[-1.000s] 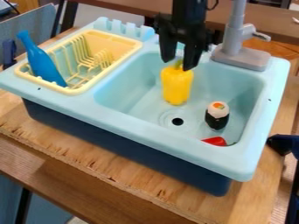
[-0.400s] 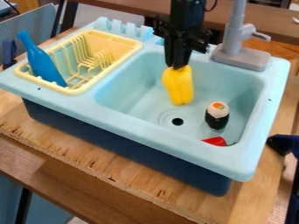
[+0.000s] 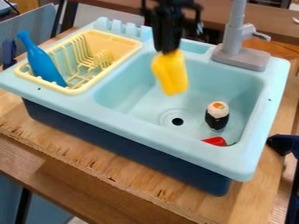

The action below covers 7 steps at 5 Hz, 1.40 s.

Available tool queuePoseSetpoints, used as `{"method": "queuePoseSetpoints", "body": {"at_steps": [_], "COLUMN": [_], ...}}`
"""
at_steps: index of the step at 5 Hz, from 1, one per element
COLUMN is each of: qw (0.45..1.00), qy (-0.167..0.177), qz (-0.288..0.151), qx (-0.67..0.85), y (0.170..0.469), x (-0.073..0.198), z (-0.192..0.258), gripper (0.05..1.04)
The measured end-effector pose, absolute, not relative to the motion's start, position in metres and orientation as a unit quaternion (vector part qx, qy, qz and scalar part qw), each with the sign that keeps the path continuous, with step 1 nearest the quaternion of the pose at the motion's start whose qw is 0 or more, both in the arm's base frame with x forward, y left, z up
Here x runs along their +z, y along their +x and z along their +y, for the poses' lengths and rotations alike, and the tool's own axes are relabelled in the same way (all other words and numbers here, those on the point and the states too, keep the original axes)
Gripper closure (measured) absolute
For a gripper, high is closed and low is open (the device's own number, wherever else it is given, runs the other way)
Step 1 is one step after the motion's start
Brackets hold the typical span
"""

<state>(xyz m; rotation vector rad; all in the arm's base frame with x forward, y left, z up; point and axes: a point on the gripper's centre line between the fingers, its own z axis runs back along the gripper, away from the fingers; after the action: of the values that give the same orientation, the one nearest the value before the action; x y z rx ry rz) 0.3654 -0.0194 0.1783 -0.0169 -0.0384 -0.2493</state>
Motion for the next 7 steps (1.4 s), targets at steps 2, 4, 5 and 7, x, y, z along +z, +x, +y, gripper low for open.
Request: {"method": "queuePoseSetpoints", "body": {"at_steps": [2, 4, 5, 7], "qw": [0.990, 0.978, 0.975, 0.987], "qy": [0.052, 0.116, 0.129, 0.090], "qz": [0.053, 0.127, 0.142, 0.106], "qx": [-0.121, -0.118, -0.110, -0.087], "y": [0.335, 0.321, 0.314, 0.312], "x": [0.171, 0.135, 0.128, 0.131], "z": [-0.017, -0.005, -0.001, 0.001], "gripper": [0.994, 0.994, 0.994, 0.793]}}
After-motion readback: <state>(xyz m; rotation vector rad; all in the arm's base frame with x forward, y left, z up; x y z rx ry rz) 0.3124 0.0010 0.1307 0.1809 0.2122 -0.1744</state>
